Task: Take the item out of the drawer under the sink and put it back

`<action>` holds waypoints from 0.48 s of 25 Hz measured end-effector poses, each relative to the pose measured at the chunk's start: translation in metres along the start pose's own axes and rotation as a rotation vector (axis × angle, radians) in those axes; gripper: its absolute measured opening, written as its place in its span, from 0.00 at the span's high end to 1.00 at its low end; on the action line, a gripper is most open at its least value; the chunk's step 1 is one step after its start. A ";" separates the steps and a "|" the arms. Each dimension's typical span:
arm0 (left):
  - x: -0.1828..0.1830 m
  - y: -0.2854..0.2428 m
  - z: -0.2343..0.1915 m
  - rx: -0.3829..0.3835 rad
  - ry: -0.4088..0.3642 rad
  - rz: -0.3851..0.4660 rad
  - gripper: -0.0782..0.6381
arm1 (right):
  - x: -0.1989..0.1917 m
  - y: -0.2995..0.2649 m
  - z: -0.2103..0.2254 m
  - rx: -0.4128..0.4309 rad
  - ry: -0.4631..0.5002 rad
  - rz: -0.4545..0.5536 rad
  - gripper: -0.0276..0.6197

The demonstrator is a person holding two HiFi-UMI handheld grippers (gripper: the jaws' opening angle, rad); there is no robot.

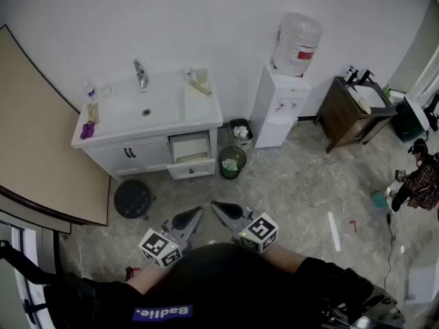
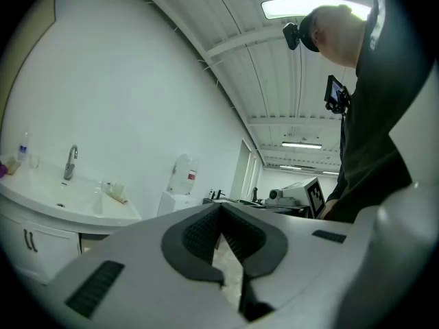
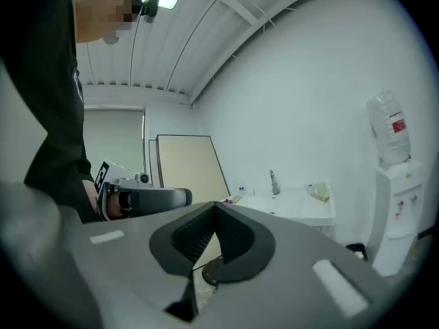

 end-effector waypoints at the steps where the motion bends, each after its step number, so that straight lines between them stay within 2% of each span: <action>1: 0.000 0.000 0.001 0.000 -0.001 0.000 0.88 | 0.002 0.000 -0.001 -0.004 0.003 0.002 0.97; 12: -0.002 -0.001 -0.001 -0.003 -0.001 0.000 0.88 | -0.003 -0.003 0.003 0.006 -0.006 -0.015 0.97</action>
Point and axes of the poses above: the fingertips, and each gripper's own axes: y backward along the fingers, z to its right, x out of its top, the point moved 9 cm from there along y, backward along the fingers, and after that the axes turned 11 degrees about -y, right-handed, at the moved point
